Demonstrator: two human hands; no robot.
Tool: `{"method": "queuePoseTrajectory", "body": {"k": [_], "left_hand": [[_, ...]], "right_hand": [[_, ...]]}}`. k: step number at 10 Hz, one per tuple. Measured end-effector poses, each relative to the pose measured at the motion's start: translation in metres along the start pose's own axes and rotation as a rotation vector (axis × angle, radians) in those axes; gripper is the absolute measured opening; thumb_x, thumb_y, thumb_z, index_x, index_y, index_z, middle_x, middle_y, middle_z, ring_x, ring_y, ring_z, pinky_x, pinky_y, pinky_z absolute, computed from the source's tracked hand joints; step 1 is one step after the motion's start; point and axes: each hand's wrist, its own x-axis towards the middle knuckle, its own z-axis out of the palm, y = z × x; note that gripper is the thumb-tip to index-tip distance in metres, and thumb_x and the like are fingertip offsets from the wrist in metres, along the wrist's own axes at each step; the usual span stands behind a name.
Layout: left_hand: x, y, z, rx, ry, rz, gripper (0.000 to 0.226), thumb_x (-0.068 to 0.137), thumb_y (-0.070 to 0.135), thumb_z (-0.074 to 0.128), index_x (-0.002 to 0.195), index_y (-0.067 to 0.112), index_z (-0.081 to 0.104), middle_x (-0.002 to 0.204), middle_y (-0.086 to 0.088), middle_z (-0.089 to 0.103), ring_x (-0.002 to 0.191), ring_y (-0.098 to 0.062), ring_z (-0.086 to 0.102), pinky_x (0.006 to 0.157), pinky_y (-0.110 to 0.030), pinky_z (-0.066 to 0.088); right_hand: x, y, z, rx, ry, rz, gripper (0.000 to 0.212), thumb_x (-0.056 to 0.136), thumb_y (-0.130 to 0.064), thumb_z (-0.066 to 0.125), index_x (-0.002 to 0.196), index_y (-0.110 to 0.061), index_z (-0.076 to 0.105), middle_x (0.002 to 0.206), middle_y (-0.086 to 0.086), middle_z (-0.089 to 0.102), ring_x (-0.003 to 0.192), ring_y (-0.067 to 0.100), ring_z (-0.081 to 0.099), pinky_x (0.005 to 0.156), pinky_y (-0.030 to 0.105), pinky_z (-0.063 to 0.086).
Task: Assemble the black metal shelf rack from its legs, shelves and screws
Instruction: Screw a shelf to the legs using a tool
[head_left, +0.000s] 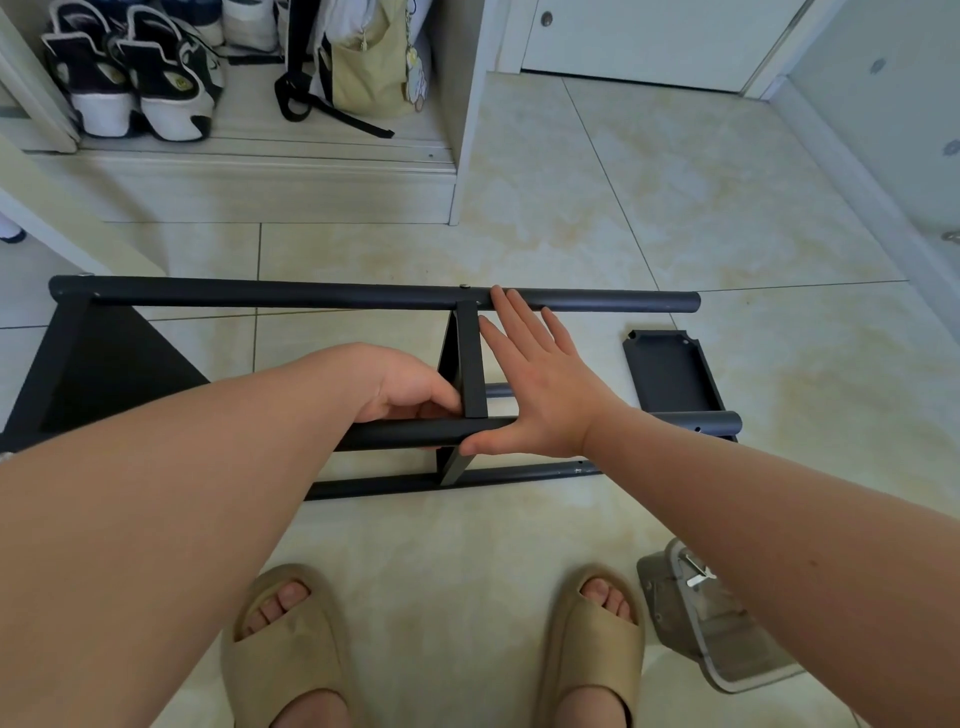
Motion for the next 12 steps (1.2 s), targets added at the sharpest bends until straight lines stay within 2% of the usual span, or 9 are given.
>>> {"method": "queuePoseTrajectory", "body": {"k": [1, 2, 6, 7, 8, 9, 10, 11, 12], "left_hand": [[0.003, 0.003, 0.0, -0.006, 0.04, 0.077, 0.015, 0.093, 0.001, 0.058, 0.097, 0.004, 0.072, 0.085, -0.01, 0.074, 0.078, -0.02, 0.069, 0.081, -0.031, 0.054], [0.004, 0.003, -0.001, -0.002, 0.058, 0.111, 0.015, 0.09, -0.005, 0.058, 0.094, 0.003, 0.07, 0.084, -0.011, 0.075, 0.075, -0.02, 0.071, 0.077, -0.03, 0.054], [0.003, -0.002, -0.001, 0.0, 0.073, 0.168, 0.02, 0.088, -0.008, 0.056, 0.1, 0.002, 0.069, 0.098, -0.016, 0.072, 0.092, -0.026, 0.068, 0.096, -0.037, 0.052], [0.0, -0.003, 0.0, 0.009, 0.042, 0.128, 0.017, 0.092, 0.002, 0.057, 0.102, 0.006, 0.071, 0.095, -0.011, 0.073, 0.087, -0.022, 0.068, 0.091, -0.034, 0.052], [-0.002, -0.003, 0.001, 0.036, 0.06, 0.06, 0.021, 0.095, 0.018, 0.06, 0.108, 0.009, 0.074, 0.084, -0.003, 0.074, 0.072, -0.015, 0.066, 0.071, -0.027, 0.051], [-0.003, -0.002, 0.001, 0.093, 0.079, 0.029, 0.021, 0.094, 0.023, 0.062, 0.106, 0.01, 0.074, 0.075, -0.001, 0.071, 0.068, -0.014, 0.062, 0.063, -0.026, 0.049], [-0.004, -0.002, 0.001, 0.101, 0.061, 0.022, 0.019, 0.095, 0.021, 0.061, 0.105, 0.01, 0.074, 0.076, -0.002, 0.07, 0.071, -0.017, 0.061, 0.065, -0.027, 0.049], [-0.004, -0.003, 0.002, 0.091, 0.06, 0.091, 0.016, 0.093, 0.013, 0.06, 0.101, 0.008, 0.073, 0.077, -0.003, 0.072, 0.068, -0.016, 0.063, 0.069, -0.027, 0.049], [-0.005, -0.003, 0.003, 0.021, 0.053, 0.143, 0.016, 0.093, 0.002, 0.056, 0.095, 0.01, 0.071, 0.083, -0.005, 0.072, 0.075, -0.017, 0.066, 0.074, -0.026, 0.051]], "right_hand": [[0.0, 0.0, 0.0, 0.007, 0.005, -0.001, 0.135, 0.065, -0.096, 0.037, 0.162, -0.011, -0.001, 0.167, 0.01, -0.022, 0.153, 0.021, -0.024, 0.125, 0.049, -0.008], [0.0, -0.001, -0.001, 0.014, 0.007, -0.003, 0.134, 0.066, -0.095, 0.041, 0.162, -0.011, -0.001, 0.167, 0.011, -0.021, 0.153, 0.021, -0.024, 0.125, 0.049, -0.009], [0.0, 0.0, 0.0, -0.005, -0.002, 0.0, 0.135, 0.064, -0.098, 0.031, 0.162, -0.01, -0.001, 0.167, 0.011, -0.022, 0.153, 0.021, -0.024, 0.125, 0.05, -0.006], [0.001, 0.0, -0.001, -0.011, -0.001, 0.001, 0.135, 0.065, -0.097, 0.033, 0.162, -0.01, -0.001, 0.167, 0.011, -0.021, 0.153, 0.022, -0.024, 0.125, 0.05, -0.006], [0.001, 0.0, -0.001, -0.017, -0.004, 0.001, 0.135, 0.065, -0.097, 0.032, 0.162, -0.01, -0.002, 0.167, 0.011, -0.021, 0.153, 0.022, -0.024, 0.125, 0.051, -0.006], [0.0, 0.0, -0.001, -0.005, 0.003, 0.003, 0.135, 0.064, -0.097, 0.032, 0.162, -0.01, 0.0, 0.167, 0.012, -0.02, 0.153, 0.022, -0.022, 0.125, 0.051, -0.006], [0.0, -0.001, -0.001, 0.003, 0.009, 0.0, 0.135, 0.064, -0.097, 0.032, 0.162, -0.009, 0.001, 0.167, 0.012, -0.019, 0.154, 0.023, -0.021, 0.125, 0.051, -0.006], [0.0, 0.0, -0.001, 0.001, 0.01, -0.004, 0.135, 0.064, -0.097, 0.032, 0.162, -0.01, 0.0, 0.167, 0.012, -0.019, 0.154, 0.022, -0.022, 0.125, 0.05, -0.007], [0.0, 0.0, 0.0, -0.003, 0.009, -0.003, 0.135, 0.064, -0.097, 0.032, 0.162, -0.01, 0.0, 0.167, 0.012, -0.019, 0.154, 0.022, -0.022, 0.125, 0.05, -0.007]]}}
